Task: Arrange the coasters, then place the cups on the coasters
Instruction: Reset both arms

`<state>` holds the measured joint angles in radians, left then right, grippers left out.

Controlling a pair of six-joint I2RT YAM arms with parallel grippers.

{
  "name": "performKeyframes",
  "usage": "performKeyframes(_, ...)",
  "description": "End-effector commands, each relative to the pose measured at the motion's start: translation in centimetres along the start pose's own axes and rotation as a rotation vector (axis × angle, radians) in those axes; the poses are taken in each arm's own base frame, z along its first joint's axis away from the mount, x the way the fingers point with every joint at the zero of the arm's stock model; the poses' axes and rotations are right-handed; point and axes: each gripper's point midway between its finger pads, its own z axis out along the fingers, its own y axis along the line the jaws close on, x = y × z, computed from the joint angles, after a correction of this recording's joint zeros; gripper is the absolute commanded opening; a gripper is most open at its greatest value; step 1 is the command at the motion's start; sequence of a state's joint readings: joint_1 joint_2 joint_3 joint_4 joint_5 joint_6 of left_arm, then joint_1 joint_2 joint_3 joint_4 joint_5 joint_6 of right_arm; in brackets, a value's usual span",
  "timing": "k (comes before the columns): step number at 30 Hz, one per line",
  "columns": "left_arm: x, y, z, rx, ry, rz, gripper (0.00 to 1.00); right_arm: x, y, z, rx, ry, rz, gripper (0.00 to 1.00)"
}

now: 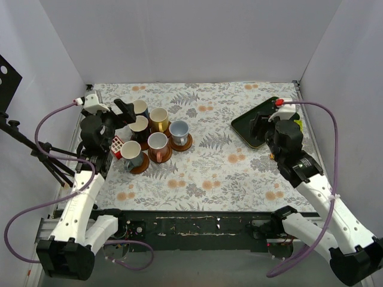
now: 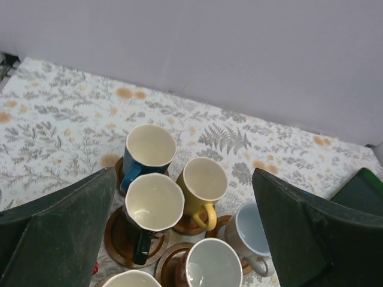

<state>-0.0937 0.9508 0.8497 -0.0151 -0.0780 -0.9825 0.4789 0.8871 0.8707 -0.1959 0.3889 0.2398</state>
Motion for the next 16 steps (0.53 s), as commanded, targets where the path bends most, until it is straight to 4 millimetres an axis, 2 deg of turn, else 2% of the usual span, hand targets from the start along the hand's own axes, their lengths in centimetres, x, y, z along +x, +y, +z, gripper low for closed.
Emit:
performKeyframes(1, -3.0, -1.1, -1.7, 0.070, -0.139, 0.026, 0.98, -4.1, -1.0, -1.9, 0.013, -0.182, -0.044, 0.65)
performKeyframes(5, -3.3, -0.8, -2.0, 0.053, -0.161, 0.023, 0.98, -4.3, -2.1, -2.7, 0.052, -0.224, -0.054, 0.68)
performKeyframes(16, -3.0, -0.9, -1.9, 0.060, -0.154, 0.022, 0.98, -3.9, -2.8, -3.6, 0.065, -0.240, -0.058, 0.68)
